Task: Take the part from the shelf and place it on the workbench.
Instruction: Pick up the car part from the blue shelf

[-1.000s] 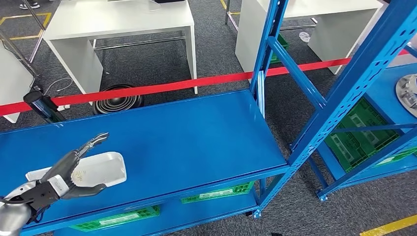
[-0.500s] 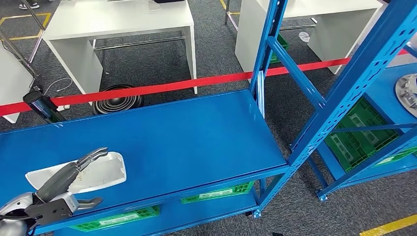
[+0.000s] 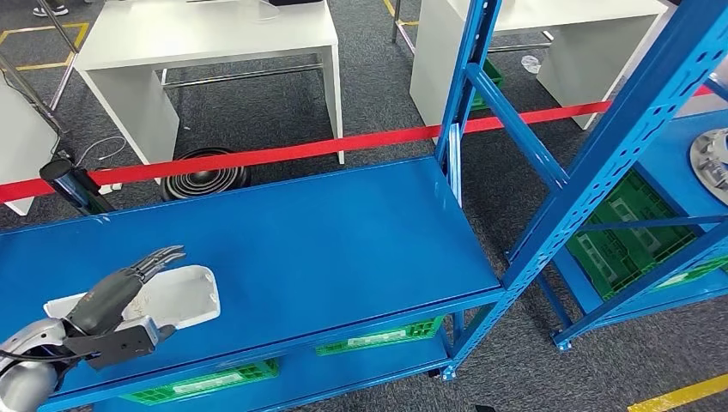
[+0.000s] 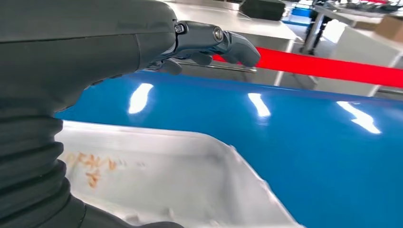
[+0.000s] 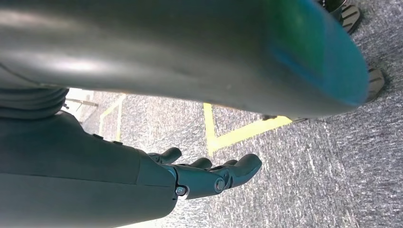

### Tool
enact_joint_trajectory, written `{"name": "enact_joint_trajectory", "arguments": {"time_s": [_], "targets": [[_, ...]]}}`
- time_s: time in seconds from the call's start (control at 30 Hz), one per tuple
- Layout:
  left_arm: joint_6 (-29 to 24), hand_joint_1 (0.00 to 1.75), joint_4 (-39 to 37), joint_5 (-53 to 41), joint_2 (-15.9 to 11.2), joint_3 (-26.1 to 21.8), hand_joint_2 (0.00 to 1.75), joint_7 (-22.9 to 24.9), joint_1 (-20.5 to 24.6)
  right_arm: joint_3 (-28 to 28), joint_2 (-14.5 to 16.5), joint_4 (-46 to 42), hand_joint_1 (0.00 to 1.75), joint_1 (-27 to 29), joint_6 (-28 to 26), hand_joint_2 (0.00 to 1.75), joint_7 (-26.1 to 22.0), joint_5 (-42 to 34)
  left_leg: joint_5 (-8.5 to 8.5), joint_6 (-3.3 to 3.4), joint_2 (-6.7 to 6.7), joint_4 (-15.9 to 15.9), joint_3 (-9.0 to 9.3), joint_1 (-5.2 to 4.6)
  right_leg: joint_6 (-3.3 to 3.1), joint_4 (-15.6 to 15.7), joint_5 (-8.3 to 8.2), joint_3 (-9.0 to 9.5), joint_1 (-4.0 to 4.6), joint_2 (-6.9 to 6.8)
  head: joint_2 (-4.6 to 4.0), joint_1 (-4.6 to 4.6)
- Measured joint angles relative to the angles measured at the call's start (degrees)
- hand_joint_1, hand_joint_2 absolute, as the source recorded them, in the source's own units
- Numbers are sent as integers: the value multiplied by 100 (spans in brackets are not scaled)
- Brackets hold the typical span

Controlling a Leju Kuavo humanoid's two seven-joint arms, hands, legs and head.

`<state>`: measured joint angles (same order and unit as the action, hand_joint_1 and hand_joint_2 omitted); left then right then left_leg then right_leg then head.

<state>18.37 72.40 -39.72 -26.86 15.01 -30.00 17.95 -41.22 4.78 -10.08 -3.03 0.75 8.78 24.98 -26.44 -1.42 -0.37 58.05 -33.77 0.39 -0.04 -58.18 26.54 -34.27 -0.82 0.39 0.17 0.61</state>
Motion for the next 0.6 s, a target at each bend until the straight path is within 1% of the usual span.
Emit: {"name": "enact_joint_trajectory", "arguments": {"time_s": [0.23, 0.6], "targets": [[-114, 0, -374, -127, -2, 111, 175, 61, 183, -2, 1, 0, 0, 1, 2, 0, 5, 20, -1, -1, 1, 0, 1, 0, 0, -1, 1, -1, 0, 1, 1, 0], [-141, 0, -542, -137, -2, 199, 175, 66, 237, -4, 1, 0, 0, 1, 2, 0, 7, 20, -2, -1, 1, 0, 1, 0, 0, -1, 1, -1, 0, 1, 1, 0]]}}
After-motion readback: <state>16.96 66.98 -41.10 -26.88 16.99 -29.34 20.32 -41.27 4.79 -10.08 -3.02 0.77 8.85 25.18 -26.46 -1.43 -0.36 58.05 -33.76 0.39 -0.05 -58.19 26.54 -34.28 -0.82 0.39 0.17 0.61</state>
